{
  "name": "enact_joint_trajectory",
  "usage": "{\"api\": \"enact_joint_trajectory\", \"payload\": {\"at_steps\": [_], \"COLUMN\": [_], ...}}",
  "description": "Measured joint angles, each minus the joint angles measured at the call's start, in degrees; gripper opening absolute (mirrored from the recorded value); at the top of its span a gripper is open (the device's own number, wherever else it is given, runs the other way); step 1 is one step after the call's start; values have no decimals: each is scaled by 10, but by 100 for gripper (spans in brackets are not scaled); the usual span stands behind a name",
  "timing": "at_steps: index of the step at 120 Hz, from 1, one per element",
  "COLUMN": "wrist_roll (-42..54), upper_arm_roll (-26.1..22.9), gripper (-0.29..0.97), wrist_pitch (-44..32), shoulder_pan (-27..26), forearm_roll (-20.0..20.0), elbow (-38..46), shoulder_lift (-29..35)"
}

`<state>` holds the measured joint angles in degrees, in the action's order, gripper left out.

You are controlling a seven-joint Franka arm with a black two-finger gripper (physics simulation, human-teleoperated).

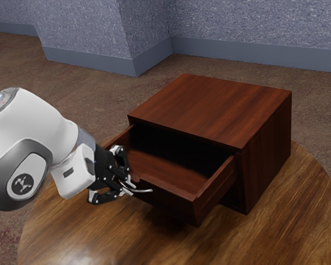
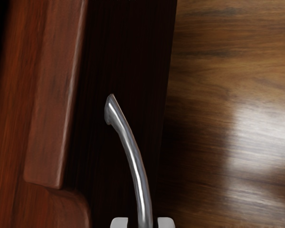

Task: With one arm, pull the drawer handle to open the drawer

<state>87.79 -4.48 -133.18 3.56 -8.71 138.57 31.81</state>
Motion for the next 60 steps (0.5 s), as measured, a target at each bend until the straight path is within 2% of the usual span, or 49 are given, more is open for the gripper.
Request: {"api": "enact_joint_trajectory", "payload": {"at_steps": [25,41,60], "wrist_roll": [0,0,2], "upper_arm_roll": [1,17,49], "gripper": [-3,-2,32], "wrist_pitch": [19,37,60], "shoulder_pan": [0,0,-1], "forearm_roll": [2,6,15], "elbow": [7,6,-2], "shoulder_lift": [29,82,132]}}
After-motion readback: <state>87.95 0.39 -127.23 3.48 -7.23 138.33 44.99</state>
